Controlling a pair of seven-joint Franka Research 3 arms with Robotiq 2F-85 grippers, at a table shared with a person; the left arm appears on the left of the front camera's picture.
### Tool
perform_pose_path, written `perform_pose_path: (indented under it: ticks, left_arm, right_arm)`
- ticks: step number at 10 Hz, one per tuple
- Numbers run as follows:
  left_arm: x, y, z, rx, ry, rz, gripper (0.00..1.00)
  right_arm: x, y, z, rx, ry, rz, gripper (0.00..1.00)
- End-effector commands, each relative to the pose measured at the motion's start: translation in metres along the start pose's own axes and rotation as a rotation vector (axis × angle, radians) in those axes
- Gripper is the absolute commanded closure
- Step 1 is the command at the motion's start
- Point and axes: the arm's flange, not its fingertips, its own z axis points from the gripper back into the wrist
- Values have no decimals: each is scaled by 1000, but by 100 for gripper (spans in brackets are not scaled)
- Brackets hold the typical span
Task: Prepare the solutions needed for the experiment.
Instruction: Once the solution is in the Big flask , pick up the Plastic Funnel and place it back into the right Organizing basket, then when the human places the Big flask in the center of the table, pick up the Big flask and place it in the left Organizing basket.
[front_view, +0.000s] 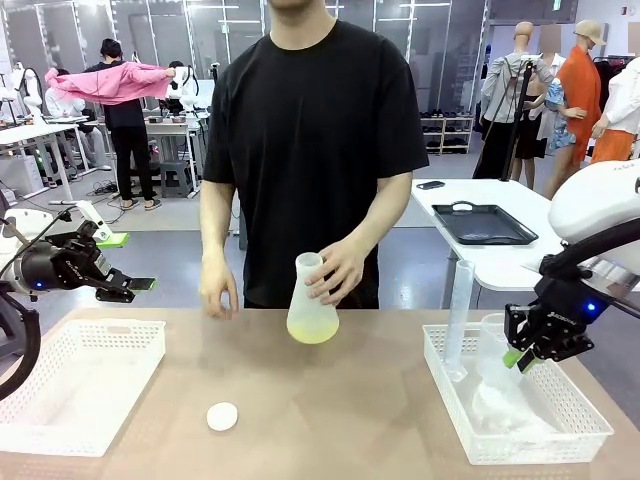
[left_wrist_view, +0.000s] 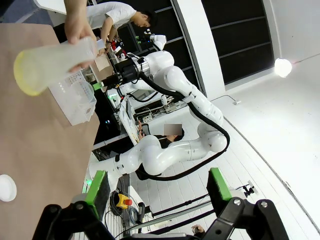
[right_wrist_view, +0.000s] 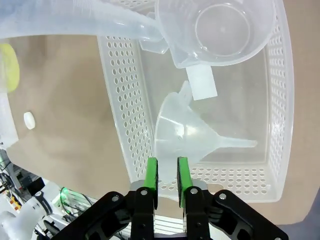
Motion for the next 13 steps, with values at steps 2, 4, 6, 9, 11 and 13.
perform_pose_path:
  ticks: [2, 4, 6, 9, 11, 13]
  left_arm:
    - [1, -1, -1, -1, 1, -8, 0]
    - [1, -1, -1, -1, 1, -8, 0]
    - [1, -1, -1, -1, 1, -8, 0]
    - [1, -1, -1, -1, 1, -8, 0]
    - [1, -1, -1, -1, 1, -8, 0]
    - [1, -1, -1, -1, 1, -8, 0]
  right_arm:
    - [-2, -2, -1, 7, -4, 7, 65]
    - [-2, -2, -1, 7, -4, 7, 65]
    - [-2, -2, -1, 7, -4, 7, 65]
    - [-2, -2, -1, 7, -4, 7, 65]
    - [-2, -2, -1, 7, -4, 7, 65]
    - [-2, -2, -1, 7, -4, 7, 65]
